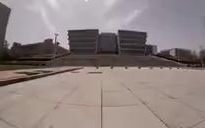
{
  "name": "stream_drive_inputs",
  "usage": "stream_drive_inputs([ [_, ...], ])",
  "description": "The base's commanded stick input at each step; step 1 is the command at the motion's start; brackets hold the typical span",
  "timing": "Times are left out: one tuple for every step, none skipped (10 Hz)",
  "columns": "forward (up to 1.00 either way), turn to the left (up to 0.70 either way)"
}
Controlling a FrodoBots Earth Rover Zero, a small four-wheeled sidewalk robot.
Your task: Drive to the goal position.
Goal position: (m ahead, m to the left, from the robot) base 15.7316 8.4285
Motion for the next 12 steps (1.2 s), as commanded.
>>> stream_drive_inputs([
  [1.00,0.00],
  [1.00,0.00],
  [1.00,0.00],
  [1.00,0.00],
  [1.00,0.00],
  [1.00,0.00],
  [1.00,0.00],
  [1.00,0.00],
  [1.00,0.00],
  [1.00,0.00],
  [1.00,0.00],
  [1.00,0.00],
])
